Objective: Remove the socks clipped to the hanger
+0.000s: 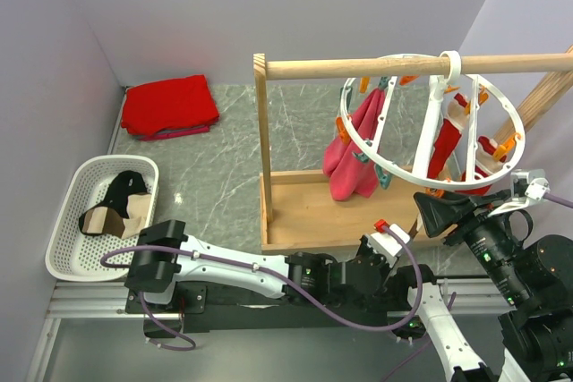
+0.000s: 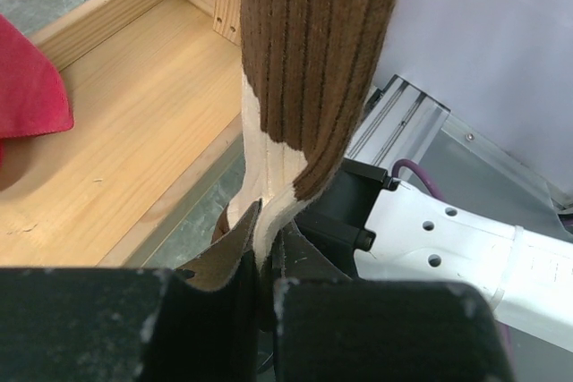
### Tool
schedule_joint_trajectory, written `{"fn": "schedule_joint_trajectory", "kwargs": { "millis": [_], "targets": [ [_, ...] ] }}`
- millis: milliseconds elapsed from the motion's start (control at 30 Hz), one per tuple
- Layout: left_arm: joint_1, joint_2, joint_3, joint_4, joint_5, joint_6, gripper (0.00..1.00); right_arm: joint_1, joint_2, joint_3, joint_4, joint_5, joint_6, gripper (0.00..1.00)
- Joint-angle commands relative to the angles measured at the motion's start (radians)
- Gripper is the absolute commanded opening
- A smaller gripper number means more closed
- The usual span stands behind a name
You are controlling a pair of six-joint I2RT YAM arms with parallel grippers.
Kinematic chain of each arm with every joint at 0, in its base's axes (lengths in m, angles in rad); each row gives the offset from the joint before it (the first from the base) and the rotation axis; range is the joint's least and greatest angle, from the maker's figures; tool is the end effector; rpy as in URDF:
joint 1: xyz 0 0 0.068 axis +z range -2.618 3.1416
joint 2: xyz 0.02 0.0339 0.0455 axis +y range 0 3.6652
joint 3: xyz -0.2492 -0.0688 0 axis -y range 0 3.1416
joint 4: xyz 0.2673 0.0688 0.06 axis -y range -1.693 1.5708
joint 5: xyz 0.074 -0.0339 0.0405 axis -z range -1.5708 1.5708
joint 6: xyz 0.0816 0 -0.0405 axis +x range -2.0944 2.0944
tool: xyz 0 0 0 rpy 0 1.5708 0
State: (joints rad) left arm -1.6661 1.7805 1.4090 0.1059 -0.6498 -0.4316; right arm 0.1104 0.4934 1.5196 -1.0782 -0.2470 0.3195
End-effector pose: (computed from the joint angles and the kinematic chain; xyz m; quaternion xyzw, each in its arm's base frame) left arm 0.0038 -0.4794 0.2796 0.2777 0.7262 -0.3724 0.5068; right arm 0.0382 0.0243 0.4833 -0.0092 0.7246 0.2330 0.6485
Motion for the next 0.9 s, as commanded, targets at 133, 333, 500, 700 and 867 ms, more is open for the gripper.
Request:
{"fn": "schedule_joint_trajectory", "kwargs": {
  "millis": [133, 333, 500, 700, 867],
  "targets": [
    [-0.009, -0.020, 0.015, 0.002, 0.012, -0.010, 0.01, -0.006, 0.004, 0.008, 0.035, 0.041, -0.020, 0.44],
    [-0.011, -0.018, 0.013, -0.005, 0.015, -0.018, 0.01, -0.006, -0.001, -0.006, 0.041, 0.038, -0.022, 0.26],
    [-0.011, -0.021, 0.007, -0.008, 0.013, -0.024, 0.01, -0.005, -0.006, -0.019, 0.043, 0.040, -0.025, 0.09],
    [-0.011, -0.036, -0.022, -0.012, 0.010, -0.041, 0.01, -0.003, -0.012, -0.038, 0.046, 0.040, -0.031, 0.00],
    [-0.009, -0.047, -0.042, -0.023, -0.002, -0.062, 0.01, 0.002, -0.019, -0.044, 0.047, 0.046, -0.037, 0.00]
  ]
}}
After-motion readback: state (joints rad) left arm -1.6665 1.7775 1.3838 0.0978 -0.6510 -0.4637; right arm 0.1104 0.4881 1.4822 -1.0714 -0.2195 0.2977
